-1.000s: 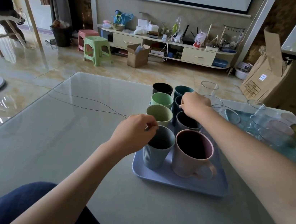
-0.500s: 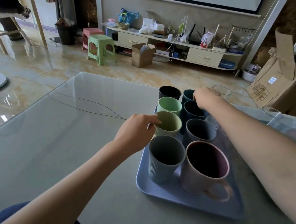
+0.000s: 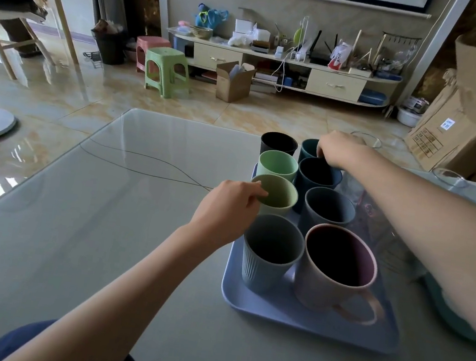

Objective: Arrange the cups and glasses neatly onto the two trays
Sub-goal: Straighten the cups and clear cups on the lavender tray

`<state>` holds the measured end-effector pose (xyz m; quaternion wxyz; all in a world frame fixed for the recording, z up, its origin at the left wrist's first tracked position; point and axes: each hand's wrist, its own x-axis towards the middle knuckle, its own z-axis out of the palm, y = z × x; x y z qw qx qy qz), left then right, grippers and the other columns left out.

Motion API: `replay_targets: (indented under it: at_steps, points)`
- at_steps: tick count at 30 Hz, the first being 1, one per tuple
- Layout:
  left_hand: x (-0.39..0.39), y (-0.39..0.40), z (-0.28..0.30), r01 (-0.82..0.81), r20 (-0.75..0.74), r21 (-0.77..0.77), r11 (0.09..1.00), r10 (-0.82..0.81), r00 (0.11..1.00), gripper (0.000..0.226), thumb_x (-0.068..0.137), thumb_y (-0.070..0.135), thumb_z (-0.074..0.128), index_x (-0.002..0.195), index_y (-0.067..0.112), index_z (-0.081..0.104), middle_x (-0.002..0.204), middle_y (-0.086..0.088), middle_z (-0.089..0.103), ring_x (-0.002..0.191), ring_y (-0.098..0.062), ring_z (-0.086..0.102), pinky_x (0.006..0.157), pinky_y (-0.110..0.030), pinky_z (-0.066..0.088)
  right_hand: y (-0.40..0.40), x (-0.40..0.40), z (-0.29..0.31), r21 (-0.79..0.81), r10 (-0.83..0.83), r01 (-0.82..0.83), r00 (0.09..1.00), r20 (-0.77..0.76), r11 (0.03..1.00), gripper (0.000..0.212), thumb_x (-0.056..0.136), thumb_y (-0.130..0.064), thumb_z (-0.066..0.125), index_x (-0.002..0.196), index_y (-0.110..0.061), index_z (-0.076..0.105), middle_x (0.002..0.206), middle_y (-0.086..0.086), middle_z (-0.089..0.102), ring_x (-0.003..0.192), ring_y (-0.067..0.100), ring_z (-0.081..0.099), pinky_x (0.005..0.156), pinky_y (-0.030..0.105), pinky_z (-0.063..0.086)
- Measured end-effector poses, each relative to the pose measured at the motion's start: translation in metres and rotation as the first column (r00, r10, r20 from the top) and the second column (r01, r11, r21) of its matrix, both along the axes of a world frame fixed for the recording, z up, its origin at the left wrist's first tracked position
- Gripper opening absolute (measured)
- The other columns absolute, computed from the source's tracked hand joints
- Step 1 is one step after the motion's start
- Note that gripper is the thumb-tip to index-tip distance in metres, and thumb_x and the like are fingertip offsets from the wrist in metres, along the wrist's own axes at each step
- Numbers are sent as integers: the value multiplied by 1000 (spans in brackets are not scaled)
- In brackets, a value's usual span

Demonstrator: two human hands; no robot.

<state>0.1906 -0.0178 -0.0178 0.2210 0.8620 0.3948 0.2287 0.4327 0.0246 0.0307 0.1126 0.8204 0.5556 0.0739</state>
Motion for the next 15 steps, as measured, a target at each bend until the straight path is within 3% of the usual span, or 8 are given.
replay_targets:
  at_steps: [5,11,15]
  points:
    - [0,2,-1,6,4,-4,1000,-6,1000,37,94,11,40,119,22,65,134,2,56,110,-25,61,94,-35,49,-3,1,2,-2,4,-4,1000,-30,1000,36,88,1,49,115,-16,64,120,12,60,103,32,58,76,33,43]
    - [1,2,-1,6,26,2,1000,-6,1000,37,94,10,39,119,21,64,130,-3,60,111,-26,60,94,-36,49,-10,1,8,46,22,-18,997,-79,999,37,86,4,50,112,-17,66,114,12,63,98,33,60,71,32,43]
    - [0,0,0,6,69,8,1000,-6,998,37,94,10,40,118,20,65,123,-9,64,109,-29,61,93,-38,50,-26,2,18,139,61,-41,988,-140,989,41,85,6,50,112,-20,65,117,10,64,101,31,61,87,39,52]
